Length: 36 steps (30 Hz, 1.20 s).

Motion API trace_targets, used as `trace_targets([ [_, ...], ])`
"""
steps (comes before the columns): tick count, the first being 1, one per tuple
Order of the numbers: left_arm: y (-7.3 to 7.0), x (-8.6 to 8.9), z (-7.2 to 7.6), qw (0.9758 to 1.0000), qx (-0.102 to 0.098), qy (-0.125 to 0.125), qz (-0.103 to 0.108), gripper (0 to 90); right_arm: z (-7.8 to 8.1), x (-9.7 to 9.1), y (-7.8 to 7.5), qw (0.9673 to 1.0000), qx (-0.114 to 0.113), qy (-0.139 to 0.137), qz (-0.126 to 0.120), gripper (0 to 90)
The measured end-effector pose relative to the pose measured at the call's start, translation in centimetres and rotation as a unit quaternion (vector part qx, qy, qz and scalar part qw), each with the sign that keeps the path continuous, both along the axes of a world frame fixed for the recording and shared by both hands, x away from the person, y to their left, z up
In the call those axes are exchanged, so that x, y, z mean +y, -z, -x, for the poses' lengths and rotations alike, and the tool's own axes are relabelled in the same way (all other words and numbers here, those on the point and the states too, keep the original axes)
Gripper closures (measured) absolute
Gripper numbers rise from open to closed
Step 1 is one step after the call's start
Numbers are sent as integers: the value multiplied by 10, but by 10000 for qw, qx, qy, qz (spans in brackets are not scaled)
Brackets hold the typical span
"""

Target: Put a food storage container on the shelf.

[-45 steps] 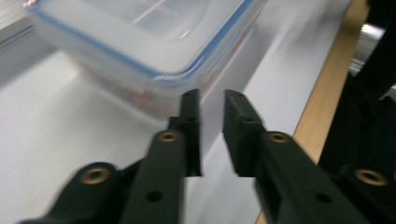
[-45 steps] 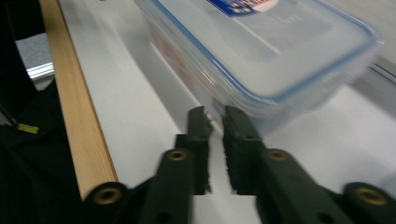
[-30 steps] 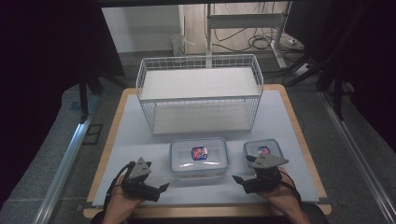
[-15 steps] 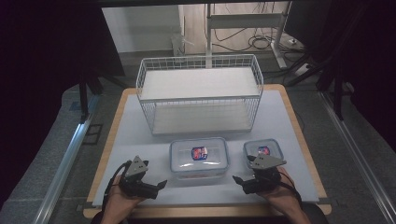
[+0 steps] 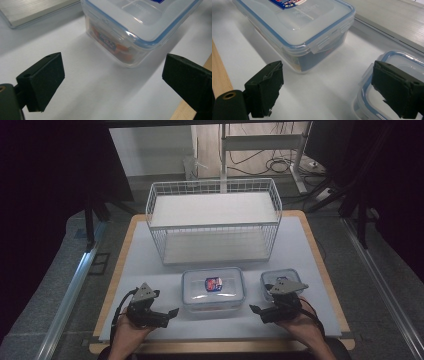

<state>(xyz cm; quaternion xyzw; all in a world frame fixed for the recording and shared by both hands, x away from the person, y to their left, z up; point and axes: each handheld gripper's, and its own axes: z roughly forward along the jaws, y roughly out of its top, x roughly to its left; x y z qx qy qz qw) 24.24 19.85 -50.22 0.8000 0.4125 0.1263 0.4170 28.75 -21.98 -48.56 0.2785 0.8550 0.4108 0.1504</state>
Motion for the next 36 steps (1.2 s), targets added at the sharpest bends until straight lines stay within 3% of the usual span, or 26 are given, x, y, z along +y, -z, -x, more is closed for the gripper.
trace_targets([
  [7, -8, -2, -10, 9998, 157, 55, 147, 28, -8, 3, -8, 9982, 474, 49, -366, 74],
  [8, -10, -2, -14, 9997, 190, 77, 135, 34, -13, 5, -10, 9963, 713, -7, -482, 43],
  [9, -10, -2, -14, 9997, 190, 77, 135, 43, -13, 5, -10, 9963, 713, -7, -482, 43],
  [10, -12, -2, -19, 9994, 280, 53, 170, 52, -17, 8, -11, 9953, 855, -72, -459, 21],
  [14, -13, -3, -29, 9990, 380, 61, 216, 64, -23, 17, -10, 9954, 927, -76, -225, 20],
  [23, -7, -6, -48, 9972, 601, 217, 392, 97, -40, 28, -10, 9895, 1380, -121, -413, 39],
  [30, -4, -12, -64, 9931, 836, 376, 729, 105, -56, 36, -4, 9854, 1634, -28, -468, 40],
  [36, -1, -16, -70, 9908, 977, 469, 814, 122, -62, 42, 1, 9825, 1803, -118, -452, 42],
])
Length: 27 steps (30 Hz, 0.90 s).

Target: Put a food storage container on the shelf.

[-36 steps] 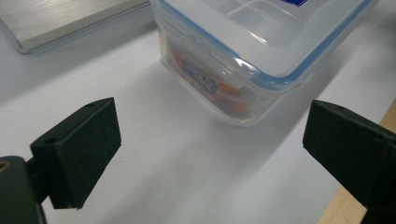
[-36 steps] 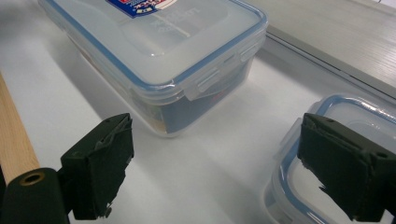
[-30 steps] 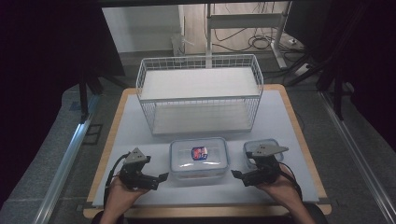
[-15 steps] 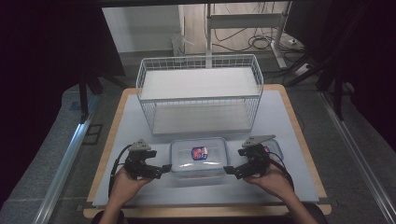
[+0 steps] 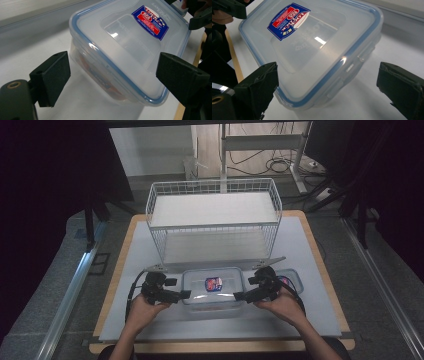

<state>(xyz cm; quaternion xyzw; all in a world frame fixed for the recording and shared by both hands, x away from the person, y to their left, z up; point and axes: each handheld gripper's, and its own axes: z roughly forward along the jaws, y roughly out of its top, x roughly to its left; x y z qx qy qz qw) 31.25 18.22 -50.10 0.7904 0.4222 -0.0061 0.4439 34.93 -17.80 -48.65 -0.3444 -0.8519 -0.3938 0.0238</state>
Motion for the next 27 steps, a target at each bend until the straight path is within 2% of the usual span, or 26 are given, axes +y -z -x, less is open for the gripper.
trace_targets([
  [4, 5, -3, -3, 9999, 129, 54, -8, 119, -7, 5, 4, 9997, 250, -41, -57, 55],
  [6, 8, -2, -6, 9995, 247, 91, 152, 122, -9, 6, 4, 9996, 277, -40, -60, 64],
  [7, 8, -2, -6, 9995, 247, 91, 152, 121, -9, 6, 4, 9996, 277, -40, -60, 64],
  [8, 10, -2, -8, 9990, 340, 152, 229, 121, -10, 8, 4, 9993, 363, -80, -100, 75],
  [15, 13, -10, -10, 9976, 529, 319, 314, 104, -14, 9, 4, 9987, 503, -50, -79, 102],
  [16, 14, -10, -10, 9975, 541, 313, 320, 101, -15, 9, 4, 9982, 597, -10, -93, 110],
  [19, 13, -10, -10, 9975, 551, 317, 303, 102, -15, 9, 4, 9981, 613, -3, -80, 108],
  [24, 11, -9, -9, 9978, 495, 357, 253, 125, -17, 14, 5, 9965, 828, -41, -42, 85],
  [27, 12, -8, -8, 9979, 466, 374, 267, 132, -15, 16, 5, 9970, 774, -17, -23, 80],
])
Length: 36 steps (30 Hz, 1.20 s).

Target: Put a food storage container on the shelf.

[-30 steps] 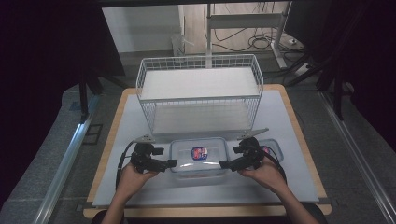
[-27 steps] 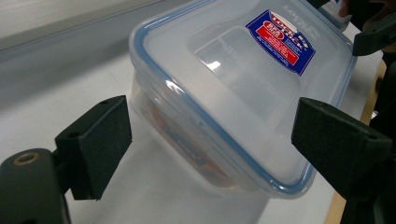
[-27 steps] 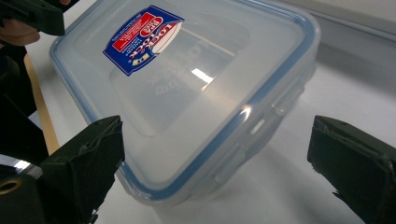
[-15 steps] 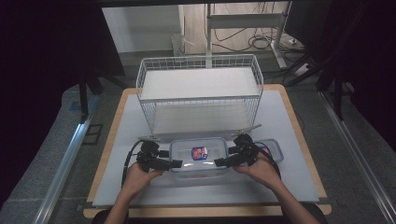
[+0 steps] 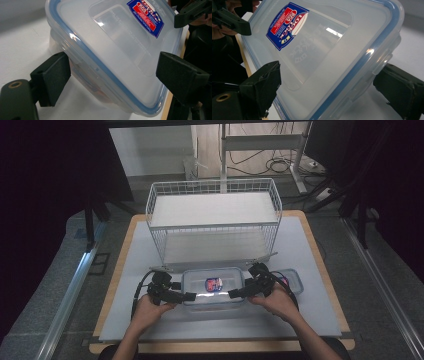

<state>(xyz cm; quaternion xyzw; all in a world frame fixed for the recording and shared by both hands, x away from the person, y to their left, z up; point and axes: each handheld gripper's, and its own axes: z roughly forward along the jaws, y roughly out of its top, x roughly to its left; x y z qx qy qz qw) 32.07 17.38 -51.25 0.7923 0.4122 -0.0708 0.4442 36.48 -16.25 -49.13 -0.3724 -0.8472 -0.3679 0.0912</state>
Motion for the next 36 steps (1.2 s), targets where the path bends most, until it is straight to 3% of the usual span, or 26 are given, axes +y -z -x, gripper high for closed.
trace_targets([
  [9, -4, -2, 15, 9996, -256, -58, -92, 162, 12, -5, -1, 9998, -166, 68, -106, 132],
  [14, -7, -4, 25, 9989, -403, -88, -201, 198, 20, -12, -4, 9990, -261, 242, -287, 221],
  [15, -8, 1, 27, 9990, -369, -236, -34, 244, 21, -14, -5, 9987, -270, 268, -329, 257],
  [16, -8, 1, 27, 9990, -369, -236, -34, 292, 21, -14, -5, 9987, -270, 268, -329, 257],
  [17, -7, 6, 27, 9990, -329, -273, 145, 292, 22, -16, -6, 9986, -285, 272, -358, 281],
  [19, -6, 11, 29, 9986, -313, -289, 302, 372, 24, -21, -8, 9981, -301, 276, -469, 334],
  [24, -7, 10, 31, 9985, -325, -340, 271, 388, 22, -26, -8, 9976, -172, 307, -597, 384],
  [27, -6, 14, 33, 9978, -240, -400, 462, 434, 20, -31, -7, 9966, -24, 293, -770, 438],
  [36, -3, 15, 36, 9965, -234, -521, 603, 453, 20, -35, -6, 9956, 84, 301, -884, 466],
])
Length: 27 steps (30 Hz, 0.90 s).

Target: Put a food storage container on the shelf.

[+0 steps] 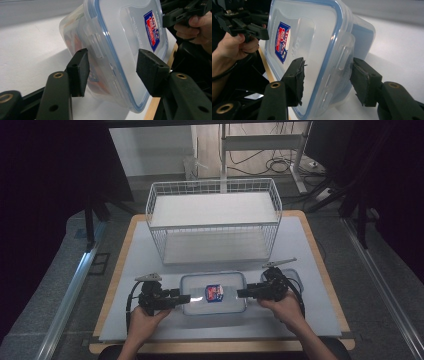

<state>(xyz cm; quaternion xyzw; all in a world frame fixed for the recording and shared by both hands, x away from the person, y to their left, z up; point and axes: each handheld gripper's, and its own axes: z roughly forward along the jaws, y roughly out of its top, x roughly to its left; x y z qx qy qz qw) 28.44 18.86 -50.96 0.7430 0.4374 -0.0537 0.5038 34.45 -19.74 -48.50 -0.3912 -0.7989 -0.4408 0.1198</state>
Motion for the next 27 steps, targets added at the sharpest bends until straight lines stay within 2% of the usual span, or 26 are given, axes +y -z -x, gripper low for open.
trace_targets([
  [3, 2, 1, -1, 9998, 127, -89, 155, 462, 1, 0, 1, 9999, 52, 112, -64, 467],
  [12, 2, 3, -4, 9988, 299, -169, 340, 490, 3, -2, 1, 9996, 162, 187, -101, 489],
  [15, 0, 3, -5, 9990, 277, -193, 303, 494, 4, -2, 0, 9997, 133, 192, -102, 494],
  [18, -3, 3, -5, 9991, 242, -228, 278, 506, 5, -1, -3, 9997, 8, 219, -66, 507],
  [19, -4, 3, -6, 9992, 216, -238, 230, 507, 6, 1, -6, 9997, -98, 239, -22, 508],
  [24, -6, 3, -7, 9995, 165, -224, 171, 508, 5, 1, -4, 9996, -119, 243, -40, 509],
  [27, -5, 3, -3, 9997, 47, -181, 138, 507, 8, -1, -3, 9995, -214, 211, -97, 514],
])
